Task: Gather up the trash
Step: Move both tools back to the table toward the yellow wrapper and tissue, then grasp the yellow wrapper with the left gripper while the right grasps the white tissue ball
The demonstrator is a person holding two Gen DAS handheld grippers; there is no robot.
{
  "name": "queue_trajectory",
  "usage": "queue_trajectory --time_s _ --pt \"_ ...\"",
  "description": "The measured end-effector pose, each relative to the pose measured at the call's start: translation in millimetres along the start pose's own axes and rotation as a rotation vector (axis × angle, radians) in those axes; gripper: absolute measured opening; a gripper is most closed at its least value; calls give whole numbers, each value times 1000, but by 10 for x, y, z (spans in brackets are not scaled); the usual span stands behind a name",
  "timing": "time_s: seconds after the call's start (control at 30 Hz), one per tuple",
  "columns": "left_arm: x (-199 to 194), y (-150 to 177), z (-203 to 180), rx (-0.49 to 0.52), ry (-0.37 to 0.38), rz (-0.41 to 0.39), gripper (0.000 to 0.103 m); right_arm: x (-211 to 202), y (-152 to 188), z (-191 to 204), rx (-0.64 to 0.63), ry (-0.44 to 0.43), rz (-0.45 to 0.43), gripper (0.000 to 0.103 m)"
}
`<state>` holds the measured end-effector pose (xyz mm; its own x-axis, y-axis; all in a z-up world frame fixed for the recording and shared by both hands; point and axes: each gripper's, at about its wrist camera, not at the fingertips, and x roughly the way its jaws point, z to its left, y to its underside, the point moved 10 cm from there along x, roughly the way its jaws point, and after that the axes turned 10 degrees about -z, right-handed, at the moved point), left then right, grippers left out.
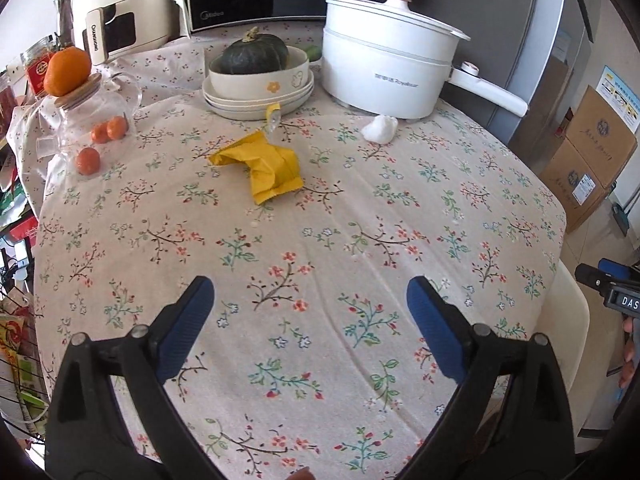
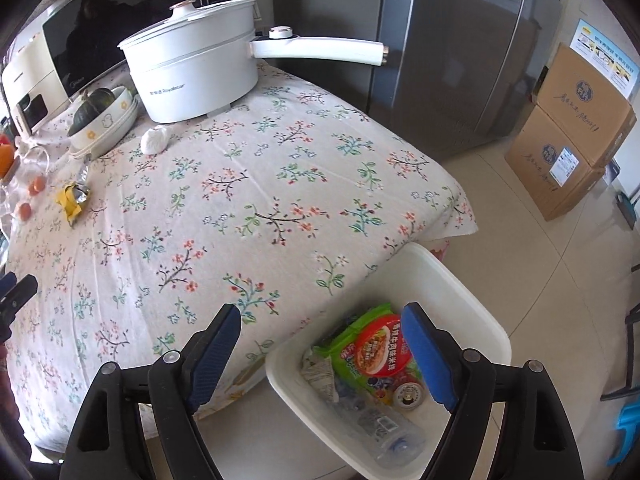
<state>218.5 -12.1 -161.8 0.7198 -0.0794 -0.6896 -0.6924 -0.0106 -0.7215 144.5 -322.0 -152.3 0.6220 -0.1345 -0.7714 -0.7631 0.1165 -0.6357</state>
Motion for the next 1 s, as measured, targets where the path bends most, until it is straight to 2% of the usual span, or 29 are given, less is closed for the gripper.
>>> queue_trajectory --time_s 0.17,0.27,0.37,0.5,0.6,0.8,0.87,0.9,0.93,1.0 --pt "199 -96 418 -62 -33 15 97 204 -116 416 -48 -27 9 84" --pt "304 -238 539 -93 -29 4 97 307 -187 560 -48 -8 9 84" --pt "433 -339 542 -110 6 14 97 408 -270 674 -40 -16 20 84" --pt "636 -559 435 -75 42 1 96 599 -474 754 -12 -19 32 84" --pt "811 -656 346 -83 67 16 91 778 -667 849 36 -47 20 84" --pt "1161 -628 299 -120 87 83 69 1126 -980 1209 77 -105 -8 84" --pt "1248 -582 324 -139 96 98 56 1228 -1066 1338 76 -119 -20 84" --pt "1280 -563 339 -152 107 100 52 1274 -1109 1401 77 -125 -25 84" --pt "1305 -545 354 -161 118 100 43 1314 -1150 1462 77 -132 -32 84" --pt "1330 -518 391 -159 126 82 38 1383 -1247 1618 71 -170 -55 84"
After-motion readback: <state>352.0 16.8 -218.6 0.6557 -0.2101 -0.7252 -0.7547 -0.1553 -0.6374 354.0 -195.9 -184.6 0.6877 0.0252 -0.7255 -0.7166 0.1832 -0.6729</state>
